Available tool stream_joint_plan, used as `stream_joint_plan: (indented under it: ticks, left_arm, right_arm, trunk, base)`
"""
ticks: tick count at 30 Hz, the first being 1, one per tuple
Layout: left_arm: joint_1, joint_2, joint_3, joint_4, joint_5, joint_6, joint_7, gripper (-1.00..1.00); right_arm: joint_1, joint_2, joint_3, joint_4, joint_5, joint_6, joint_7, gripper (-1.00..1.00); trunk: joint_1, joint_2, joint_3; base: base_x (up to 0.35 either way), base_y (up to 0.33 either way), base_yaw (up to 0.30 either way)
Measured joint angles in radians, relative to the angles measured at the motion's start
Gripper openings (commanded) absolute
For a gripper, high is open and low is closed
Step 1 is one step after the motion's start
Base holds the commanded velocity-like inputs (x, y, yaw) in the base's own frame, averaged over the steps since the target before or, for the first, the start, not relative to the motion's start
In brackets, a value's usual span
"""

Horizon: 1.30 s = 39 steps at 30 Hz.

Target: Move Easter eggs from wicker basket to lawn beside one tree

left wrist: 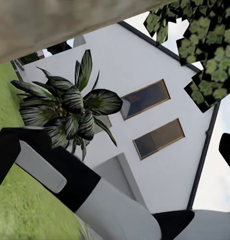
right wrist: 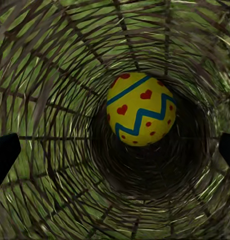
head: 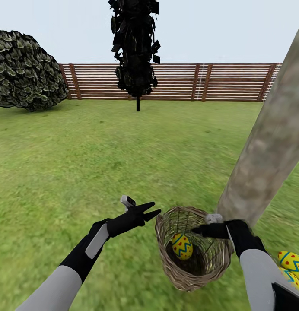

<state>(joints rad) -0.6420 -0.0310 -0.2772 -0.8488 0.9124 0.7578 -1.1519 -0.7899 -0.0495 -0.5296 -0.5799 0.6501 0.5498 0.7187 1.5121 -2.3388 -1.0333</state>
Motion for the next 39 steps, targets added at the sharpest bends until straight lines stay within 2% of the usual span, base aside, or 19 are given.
stream_joint_plan:
  ticks: [3, 6, 8, 12, 16, 18, 24, 31, 39]
  left_arm:
    - [0.0, -0.001, -0.001, 0.0, -0.002, 0.0, 0.001, 1.0]
    - [0.0, -0.001, -0.002, 0.0, -0.002, 0.0, 0.002, 1.0]
    - [0.0, -0.002, -0.003, 0.0, -0.002, 0.0, 0.003, 1.0]
    - [0.0, -0.005, -0.004, 0.001, -0.002, 0.0, 0.004, 1.0]
    - [0.0, -0.006, -0.005, 0.001, -0.002, 0.0, 0.005, 1.0]
    - [0.0, -0.007, -0.005, 0.001, -0.002, 0.0, 0.005, 1.0]
    - [0.0, -0.008, -0.005, 0.001, -0.002, 0.0, 0.006, 1.0]
    - [0.0, -0.004, -0.002, 0.001, -0.001, 0.001, 0.005, 1.0]
    - [0.0, -0.007, -0.002, 0.001, 0.0, 0.002, 0.008, 1.0]
  right_arm:
    - [0.0, 0.036, 0.004, 0.001, 0.007, -0.036, -0.109, 1.0]
    - [-0.001, 0.046, 0.032, 0.002, 0.023, -0.038, -0.147, 1.0]
    - [-0.001, 0.049, 0.091, 0.002, 0.041, -0.036, -0.169, 1.0]
    - [-0.001, 0.052, 0.211, 0.004, 0.05, -0.024, -0.179, 1.0]
    - [-0.001, 0.051, 0.278, 0.005, 0.052, -0.006, -0.18, 1.0]
    - [-0.001, 0.051, 0.3, 0.005, 0.052, -0.002, -0.18, 1.0]
    - [-0.001, 0.05, 0.31, 0.003, 0.053, 0.027, -0.178, 1.0]
    - [-0.001, 0.05, 0.31, 0.002, 0.051, 0.045, -0.176, 1.0]
    - [-0.001, 0.05, 0.314, 0.002, 0.055, 0.046, -0.177, 1.0]
  trunk:
    - [0.0, 0.0, 0.0]
    - [0.011, -0.021, -0.009]
    - [0.019, -0.035, -0.016]
    - [0.034, -0.063, -0.028]
    - [0.05, -0.091, -0.041]
    - [0.057, -0.105, -0.047]
    - [0.08, -0.147, -0.066]
    - [0.081, -0.147, -0.066]
    - [0.08, -0.147, -0.066]
  base:
    - [0.001, 0.001, 0.0]
    - [0.0, 0.0, 0.0]
    - [0.0, 0.0, 0.0]
    - [0.0, 0.0, 0.0]
    - [0.0, 0.0, 0.0]
    - [0.0, 0.0, 0.0]
    - [0.0, 0.0, 0.0]
    - [0.008, 0.0, 0.0]
    - [0.285, 0.0, 0.0]
